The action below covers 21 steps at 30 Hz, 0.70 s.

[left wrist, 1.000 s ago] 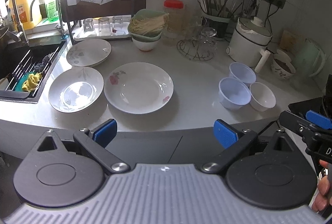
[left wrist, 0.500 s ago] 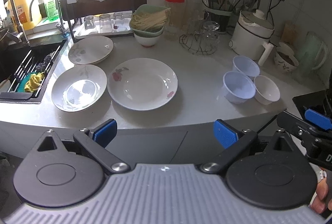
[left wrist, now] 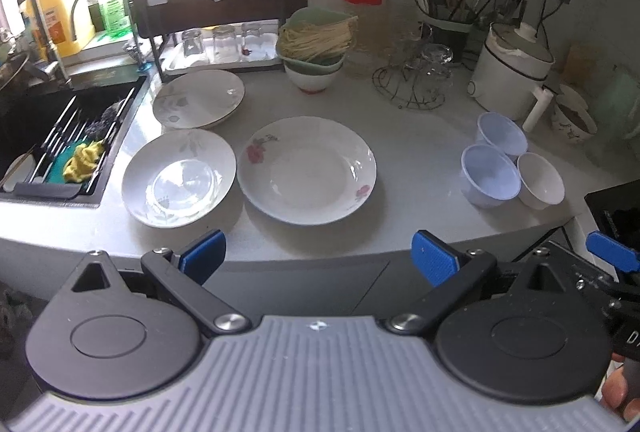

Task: Organize plates and bowls
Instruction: 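Move both grippers toward the grey leaf-pattern plate beside the rose plate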

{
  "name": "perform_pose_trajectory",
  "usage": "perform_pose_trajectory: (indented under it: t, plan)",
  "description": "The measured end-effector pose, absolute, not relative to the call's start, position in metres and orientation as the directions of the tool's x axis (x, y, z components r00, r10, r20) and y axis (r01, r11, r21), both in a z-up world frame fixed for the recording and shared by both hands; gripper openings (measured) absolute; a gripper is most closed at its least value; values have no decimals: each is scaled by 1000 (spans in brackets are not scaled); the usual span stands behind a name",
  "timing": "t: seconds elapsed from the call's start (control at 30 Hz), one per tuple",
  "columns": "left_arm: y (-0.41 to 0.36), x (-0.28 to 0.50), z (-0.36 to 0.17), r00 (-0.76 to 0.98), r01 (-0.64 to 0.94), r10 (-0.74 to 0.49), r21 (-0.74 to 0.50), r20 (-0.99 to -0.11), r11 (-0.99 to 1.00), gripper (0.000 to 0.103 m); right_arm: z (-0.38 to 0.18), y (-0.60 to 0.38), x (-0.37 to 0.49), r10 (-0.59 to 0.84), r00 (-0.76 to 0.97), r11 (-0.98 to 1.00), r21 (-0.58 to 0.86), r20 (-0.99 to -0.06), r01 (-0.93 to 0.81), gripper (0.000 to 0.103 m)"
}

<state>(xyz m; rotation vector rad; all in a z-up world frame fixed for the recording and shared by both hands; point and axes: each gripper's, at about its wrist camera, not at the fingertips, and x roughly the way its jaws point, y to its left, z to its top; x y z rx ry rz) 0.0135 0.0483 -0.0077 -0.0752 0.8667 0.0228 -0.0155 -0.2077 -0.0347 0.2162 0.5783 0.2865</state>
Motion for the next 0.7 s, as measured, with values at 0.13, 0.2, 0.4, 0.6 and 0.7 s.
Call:
perform_pose_trajectory:
  t: [0.13, 0.2, 0.4, 0.6, 0.7]
  plan:
    - [66, 33, -11, 645, -11, -43, -65, -763, 998, 101, -34, -187, -6, 311, 811, 943, 270, -495, -197, 103]
    - [78, 42, -8, 646, 4, -57, -71, -761, 997, 101, -33, -177, 2, 303, 810, 944, 275, -502, -183, 103]
    - [117, 69, -12, 632, 18, -80, -88, -771, 996, 101, -34, -139, 17, 312, 803, 941, 279, -508, -189, 103]
    - [160, 93, -21, 626, 13, -90, -105, -775, 994, 101, -39, -99, 34, 322, 784, 942, 264, -530, -209, 103]
    - [179, 105, -28, 597, 6, -77, -92, -798, 996, 101, -41, -81, 44, 319, 781, 944, 251, -537, -213, 103]
